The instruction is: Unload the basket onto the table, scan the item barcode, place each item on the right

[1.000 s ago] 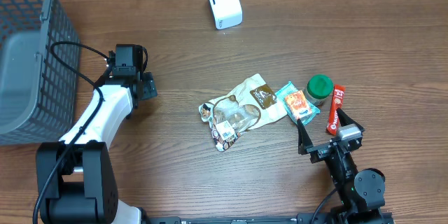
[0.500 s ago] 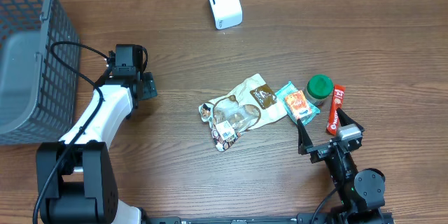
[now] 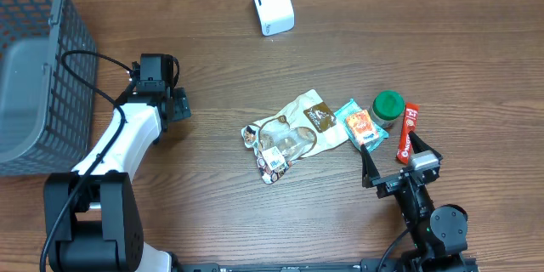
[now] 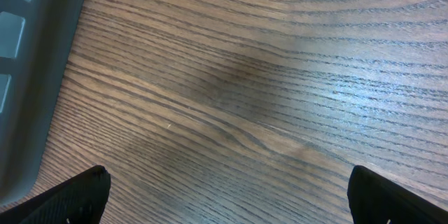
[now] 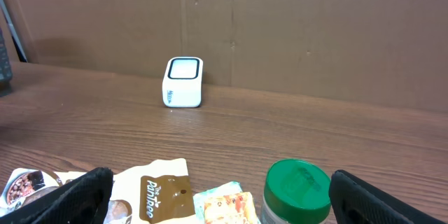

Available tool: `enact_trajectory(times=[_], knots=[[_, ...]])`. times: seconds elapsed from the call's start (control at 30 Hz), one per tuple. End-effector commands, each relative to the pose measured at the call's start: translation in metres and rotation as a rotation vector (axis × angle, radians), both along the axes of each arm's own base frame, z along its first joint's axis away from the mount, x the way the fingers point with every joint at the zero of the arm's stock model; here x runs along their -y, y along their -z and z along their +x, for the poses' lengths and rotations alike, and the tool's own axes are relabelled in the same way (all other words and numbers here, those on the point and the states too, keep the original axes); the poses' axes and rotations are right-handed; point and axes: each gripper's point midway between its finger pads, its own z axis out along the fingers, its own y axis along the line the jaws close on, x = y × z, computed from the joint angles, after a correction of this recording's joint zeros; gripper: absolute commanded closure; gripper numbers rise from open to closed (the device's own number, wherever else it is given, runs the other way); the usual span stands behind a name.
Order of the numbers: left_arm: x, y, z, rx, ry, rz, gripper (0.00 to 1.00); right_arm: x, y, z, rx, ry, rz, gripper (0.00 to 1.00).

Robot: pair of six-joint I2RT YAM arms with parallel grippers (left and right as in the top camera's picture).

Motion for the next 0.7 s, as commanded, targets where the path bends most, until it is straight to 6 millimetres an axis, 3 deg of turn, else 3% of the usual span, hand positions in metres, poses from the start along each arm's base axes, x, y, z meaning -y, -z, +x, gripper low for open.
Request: enact_trajectory(times=[0.0,0.17,0.3,0.5,0.67], knots=[[-0.003,-0.004,0.005,0.007,0.001,0.015,0.0,0.002,0.002,0.0,0.001,0.01,0.006,0.0],[-0.002,-0.009,0.006,0.022,0.002,0.015,0.0,0.002,0.002,0.0,0.001,0.01,0.006,0.0],[0.001,-0.037,0.009,0.099,0.01,0.013,0.0,0.002,0.002,0.0,0.001,0.01,0.006,0.0],[0.007,-0.116,0.005,0.318,0.025,0.005,0.0,0.002,0.002,0.0,0.001,0.01,0.006,0.0],[0.006,-0.192,-0.017,0.536,0.022,-0.003,0.0,0.002,0.002,0.0,0.001,0.01,0.006,0.0]])
